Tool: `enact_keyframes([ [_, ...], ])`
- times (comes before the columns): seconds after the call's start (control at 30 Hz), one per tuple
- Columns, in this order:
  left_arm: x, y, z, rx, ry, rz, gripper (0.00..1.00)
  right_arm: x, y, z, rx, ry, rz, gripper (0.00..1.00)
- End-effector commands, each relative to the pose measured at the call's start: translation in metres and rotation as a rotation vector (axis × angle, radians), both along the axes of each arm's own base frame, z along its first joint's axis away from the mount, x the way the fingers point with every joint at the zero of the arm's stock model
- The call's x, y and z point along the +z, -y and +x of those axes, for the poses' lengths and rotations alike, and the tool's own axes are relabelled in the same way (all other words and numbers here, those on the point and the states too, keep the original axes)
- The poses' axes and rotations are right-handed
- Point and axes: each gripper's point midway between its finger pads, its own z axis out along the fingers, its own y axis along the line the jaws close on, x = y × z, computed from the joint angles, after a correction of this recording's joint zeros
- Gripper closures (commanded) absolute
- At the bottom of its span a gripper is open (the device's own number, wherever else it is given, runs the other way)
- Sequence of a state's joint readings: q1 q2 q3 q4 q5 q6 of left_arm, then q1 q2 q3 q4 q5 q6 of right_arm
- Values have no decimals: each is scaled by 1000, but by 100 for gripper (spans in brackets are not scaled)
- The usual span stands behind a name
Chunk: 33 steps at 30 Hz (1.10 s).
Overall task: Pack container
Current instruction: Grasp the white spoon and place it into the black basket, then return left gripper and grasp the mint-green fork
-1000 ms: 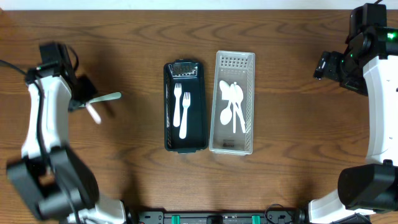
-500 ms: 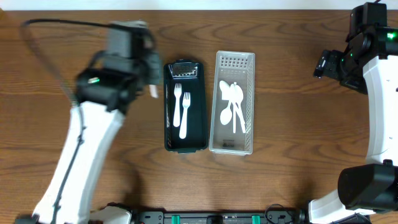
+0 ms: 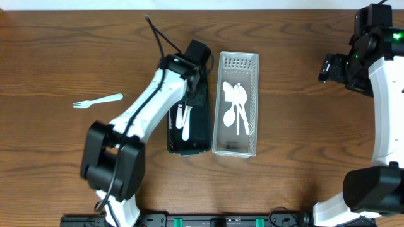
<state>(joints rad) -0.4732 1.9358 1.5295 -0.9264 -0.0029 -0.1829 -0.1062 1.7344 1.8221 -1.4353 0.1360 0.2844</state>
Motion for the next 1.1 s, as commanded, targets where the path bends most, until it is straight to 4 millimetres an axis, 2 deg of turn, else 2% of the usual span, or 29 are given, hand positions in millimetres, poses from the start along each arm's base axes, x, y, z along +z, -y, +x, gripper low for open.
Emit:
enact_keyframes([
  [0.0,-13,-4,-2,-1,-35,23,93,-2,5,-1,21,-19,-23,8],
  [0.03,-16,-4,-3,-1,-43,27,84,-2,5,-1,21,-18,-22,8],
  [0.07,-19,-4,-3,-1,-50,31,70,-2,5,-2,21,-19,-22,7],
  [0.1,-20,-4,-4,-2,-56,34,66,-2,5,-1,21,-19,-23,7],
  [0.2,-20,-5,-5,-2,-57,35,58,-2,5,-1,21,-17,-23,8],
  [0.37,-4,-14,-3,-7,-22,78,58,-2,5,-2,21,-19,-22,7],
  [0.47,26,-27,3,8,58,132,58,-2,5,-1,21,-18,-22,7],
  [0.6,95,-44,19,65,263,127,58,-2,5,-1,21,-18,-22,7],
  [0.73,171,-76,40,230,509,37,57,-2,4,-2,21,-19,-20,7],
  [0.8,198,-101,48,336,600,-6,57,-2,4,-2,18,-19,-19,7],
  [0.83,208,-116,51,386,634,-18,53,-2,4,-2,18,-18,-16,7],
  [0.93,218,-153,58,478,678,-8,49,-2,4,-2,10,-17,-16,7],
  [1.0,215,-177,61,526,676,18,49,-2,4,-2,0,-15,-13,7],
  [1.07,203,-207,65,612,650,42,49,-2,3,-2,-14,-13,-6,7],
])
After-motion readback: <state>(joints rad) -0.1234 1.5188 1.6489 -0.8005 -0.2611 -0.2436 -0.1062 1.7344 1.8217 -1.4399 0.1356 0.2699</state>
